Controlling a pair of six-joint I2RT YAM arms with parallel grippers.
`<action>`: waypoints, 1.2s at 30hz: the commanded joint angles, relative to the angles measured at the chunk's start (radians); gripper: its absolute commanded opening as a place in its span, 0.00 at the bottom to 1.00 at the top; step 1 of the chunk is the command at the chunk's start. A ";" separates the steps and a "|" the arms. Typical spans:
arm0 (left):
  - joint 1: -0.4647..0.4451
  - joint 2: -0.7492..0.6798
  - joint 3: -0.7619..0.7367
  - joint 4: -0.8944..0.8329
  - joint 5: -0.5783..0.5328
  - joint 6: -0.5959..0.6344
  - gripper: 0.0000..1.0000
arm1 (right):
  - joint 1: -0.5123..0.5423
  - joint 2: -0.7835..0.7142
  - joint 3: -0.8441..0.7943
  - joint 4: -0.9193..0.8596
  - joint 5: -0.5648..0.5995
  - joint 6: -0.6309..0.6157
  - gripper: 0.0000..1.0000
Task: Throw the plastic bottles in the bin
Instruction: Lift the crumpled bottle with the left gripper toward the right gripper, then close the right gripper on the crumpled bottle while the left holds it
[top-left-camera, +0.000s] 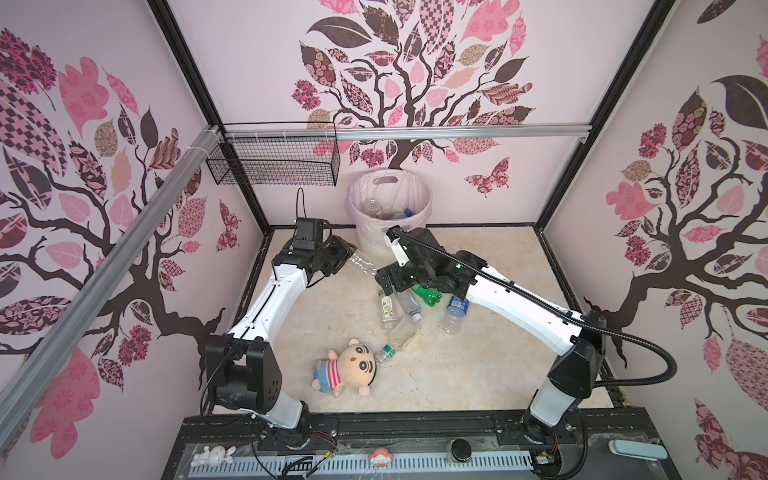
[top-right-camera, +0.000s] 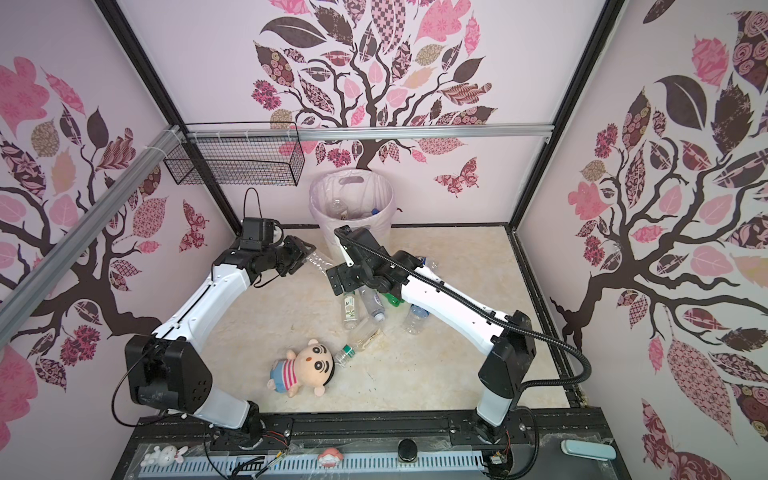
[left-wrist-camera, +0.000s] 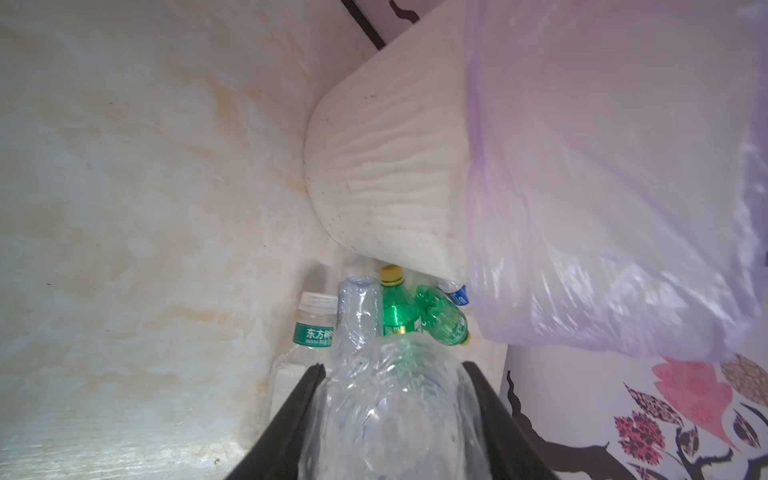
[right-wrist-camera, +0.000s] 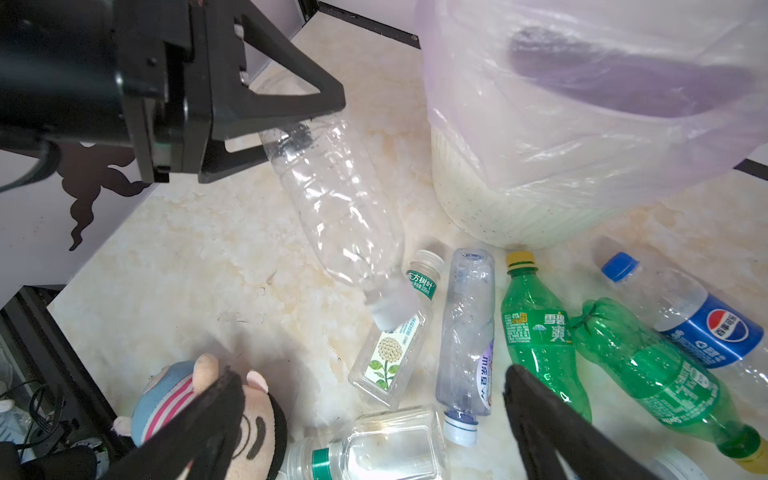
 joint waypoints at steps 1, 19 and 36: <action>-0.046 -0.036 -0.023 -0.009 0.051 -0.023 0.43 | -0.008 -0.045 0.000 0.054 -0.018 -0.016 0.99; -0.126 -0.026 0.010 0.056 0.145 -0.136 0.42 | -0.054 -0.055 -0.125 0.146 -0.083 -0.015 0.96; -0.140 -0.050 0.022 0.034 0.149 -0.161 0.47 | -0.053 -0.088 -0.180 0.151 -0.097 0.016 0.63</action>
